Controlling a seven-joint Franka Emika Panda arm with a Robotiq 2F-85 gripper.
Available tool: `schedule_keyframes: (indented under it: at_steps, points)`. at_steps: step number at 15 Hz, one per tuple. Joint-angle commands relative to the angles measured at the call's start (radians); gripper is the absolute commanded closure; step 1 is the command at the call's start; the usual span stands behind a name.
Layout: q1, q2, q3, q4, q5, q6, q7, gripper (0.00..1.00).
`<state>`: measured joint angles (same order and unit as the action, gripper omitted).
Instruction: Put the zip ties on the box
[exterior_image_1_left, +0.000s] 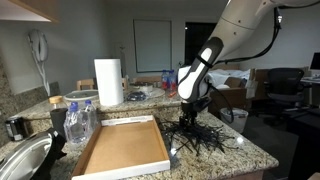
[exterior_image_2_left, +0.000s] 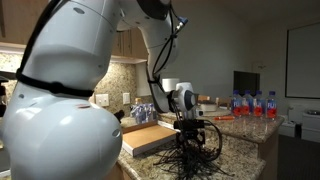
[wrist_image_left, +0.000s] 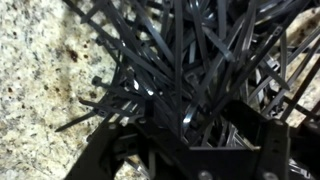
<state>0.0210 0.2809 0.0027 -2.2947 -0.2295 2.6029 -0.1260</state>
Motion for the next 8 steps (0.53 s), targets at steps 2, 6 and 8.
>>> schedule_keyframes:
  at_steps: [2, 6, 8]
  points:
    - [0.001, 0.007, -0.003, -0.024, 0.005, 0.027, 0.012, 0.59]
    - [0.001, 0.007, -0.008, -0.022, 0.005, 0.017, 0.02, 0.85]
    - [0.005, 0.01, -0.011, -0.02, 0.0, 0.014, 0.029, 0.93]
